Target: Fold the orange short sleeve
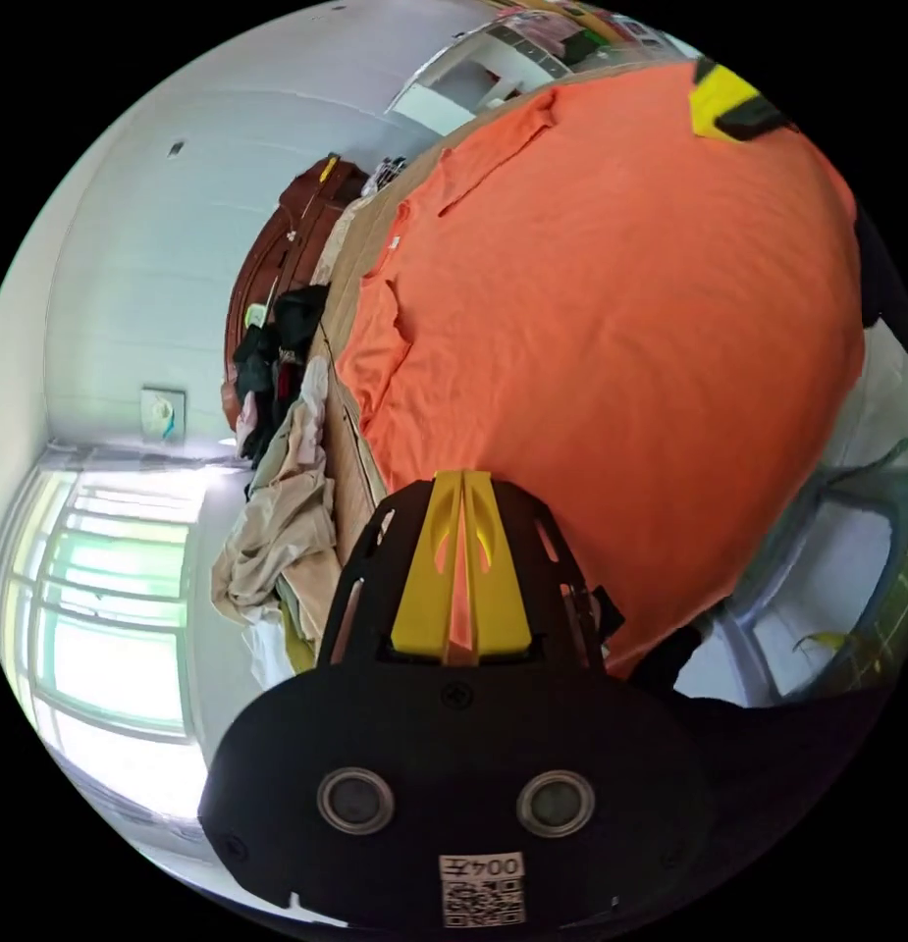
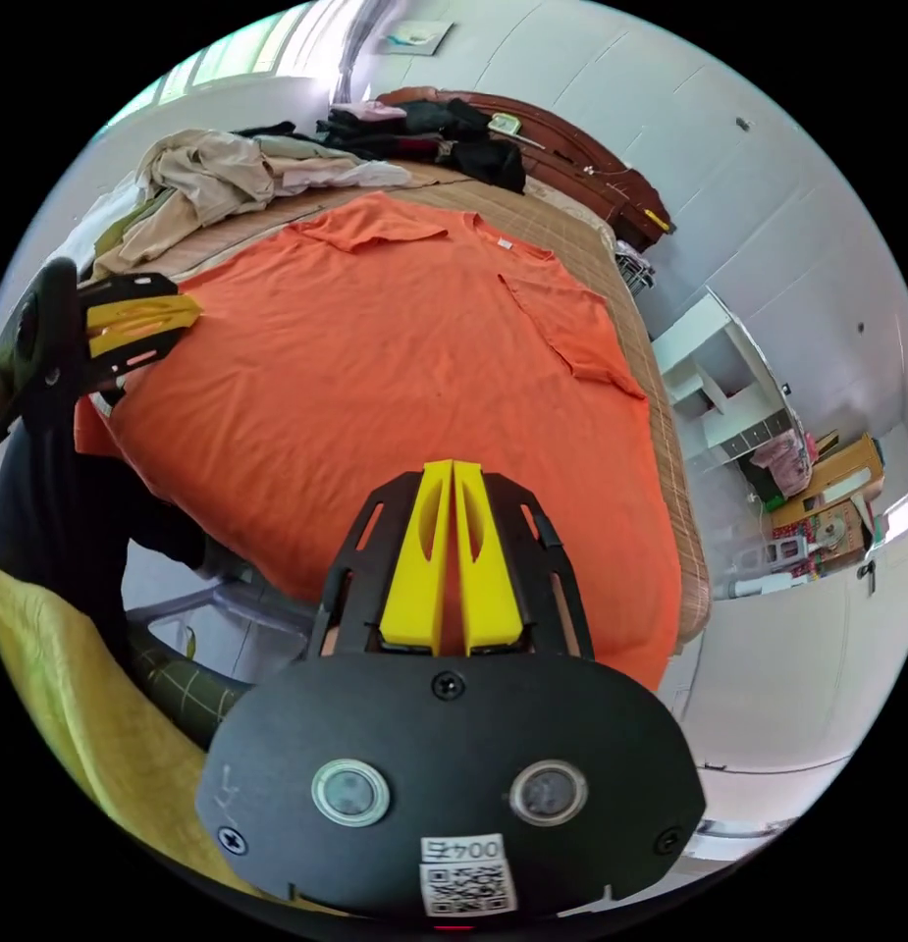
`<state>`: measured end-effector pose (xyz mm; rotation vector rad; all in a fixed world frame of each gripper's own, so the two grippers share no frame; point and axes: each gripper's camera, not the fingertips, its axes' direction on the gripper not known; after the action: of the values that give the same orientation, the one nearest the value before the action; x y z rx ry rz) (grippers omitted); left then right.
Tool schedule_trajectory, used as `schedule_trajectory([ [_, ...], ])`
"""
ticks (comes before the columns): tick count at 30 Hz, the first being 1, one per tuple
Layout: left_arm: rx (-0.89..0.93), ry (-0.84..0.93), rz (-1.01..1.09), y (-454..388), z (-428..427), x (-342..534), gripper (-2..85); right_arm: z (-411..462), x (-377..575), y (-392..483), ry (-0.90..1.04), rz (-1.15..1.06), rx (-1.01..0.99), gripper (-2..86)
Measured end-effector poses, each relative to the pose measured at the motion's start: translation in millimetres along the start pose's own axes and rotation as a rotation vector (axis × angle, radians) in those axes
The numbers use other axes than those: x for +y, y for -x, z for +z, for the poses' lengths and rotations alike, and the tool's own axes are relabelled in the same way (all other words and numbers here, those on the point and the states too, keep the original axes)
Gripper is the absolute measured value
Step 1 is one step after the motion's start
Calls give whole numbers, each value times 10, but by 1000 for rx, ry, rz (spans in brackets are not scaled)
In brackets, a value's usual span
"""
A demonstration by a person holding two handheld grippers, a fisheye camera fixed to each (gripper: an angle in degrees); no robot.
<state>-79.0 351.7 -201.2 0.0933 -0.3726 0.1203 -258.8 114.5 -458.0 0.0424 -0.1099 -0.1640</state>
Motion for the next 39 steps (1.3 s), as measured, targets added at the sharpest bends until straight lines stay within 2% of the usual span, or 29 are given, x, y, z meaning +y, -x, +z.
schedule_trajectory([
  [7, 142, 67, 13, 499, 300, -342, 2, 139, 367, -97, -94, 95, -104, -8],
  [10, 126, 74, 53, 543, 367, -439, 2, 214, 483, -67, -123, 91, -97, -7],
  [14, 153, 92, -85, 792, 499, -510, 4, 357, 627, -131, -154, 123, -131, -7],
  [18, 262, 97, -208, 1229, 607, -504, 11, 488, 678, -147, -149, 122, -135, -5],
  [20, 308, 69, -232, 1421, 513, -367, 18, 577, 705, -166, -149, 115, -137, 0],
  [23, 263, 8, -209, 1589, 157, 105, 37, 640, 732, -250, -127, 104, -181, 21],
  [28, 373, 99, -160, 1450, -159, 990, 130, 545, 964, -505, -188, 134, -296, 71],
  [34, 329, 127, -123, 1172, -187, 1041, 145, 616, 1188, -533, -192, 136, -368, 75],
  [39, 248, 119, -95, 1168, -121, 857, 144, 777, 968, -136, -189, 7, -607, 66],
])
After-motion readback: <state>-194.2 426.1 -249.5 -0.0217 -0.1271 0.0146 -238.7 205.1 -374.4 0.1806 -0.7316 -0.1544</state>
